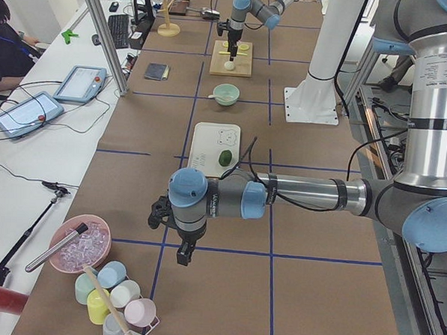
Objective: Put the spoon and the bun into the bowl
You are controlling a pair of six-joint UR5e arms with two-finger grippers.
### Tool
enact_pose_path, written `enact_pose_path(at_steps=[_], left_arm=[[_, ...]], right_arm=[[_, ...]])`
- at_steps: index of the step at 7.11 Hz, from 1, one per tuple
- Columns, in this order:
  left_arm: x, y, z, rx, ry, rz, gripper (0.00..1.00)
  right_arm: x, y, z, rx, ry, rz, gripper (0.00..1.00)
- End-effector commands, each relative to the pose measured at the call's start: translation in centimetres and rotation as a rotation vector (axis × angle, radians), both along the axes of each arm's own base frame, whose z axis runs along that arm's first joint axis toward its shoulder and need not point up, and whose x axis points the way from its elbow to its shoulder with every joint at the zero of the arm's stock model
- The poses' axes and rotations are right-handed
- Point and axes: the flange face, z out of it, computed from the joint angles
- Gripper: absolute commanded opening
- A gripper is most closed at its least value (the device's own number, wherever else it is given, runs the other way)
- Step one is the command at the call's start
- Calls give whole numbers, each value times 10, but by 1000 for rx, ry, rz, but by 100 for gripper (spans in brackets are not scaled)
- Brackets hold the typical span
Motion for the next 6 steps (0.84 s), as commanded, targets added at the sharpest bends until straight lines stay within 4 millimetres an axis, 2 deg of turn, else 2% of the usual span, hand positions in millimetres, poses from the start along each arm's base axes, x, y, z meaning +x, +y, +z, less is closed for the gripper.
enact_pose_path(at_steps=[1,2,3,4,5,6], left_arm=[[0,0,0,-1,0,0,100],[0,0,0,-1,0,0,100],[0,0,0,-1,0,0,100],[0,0,0,-1,0,0,100],[0,0,0,-1,0,0,100],[0,0,0,-1,0,0,100]], right_arm=[[-9,2,8,4,22,0,87],[-20,-4,-4,10,11,2,85],[-30,-7,-6,9,13,0,85],[-31,-7,-6,10,11,0,80],[-31,-8,-4,10,17,-3,70],[-32,-8,-1,8,23,-5,70]])
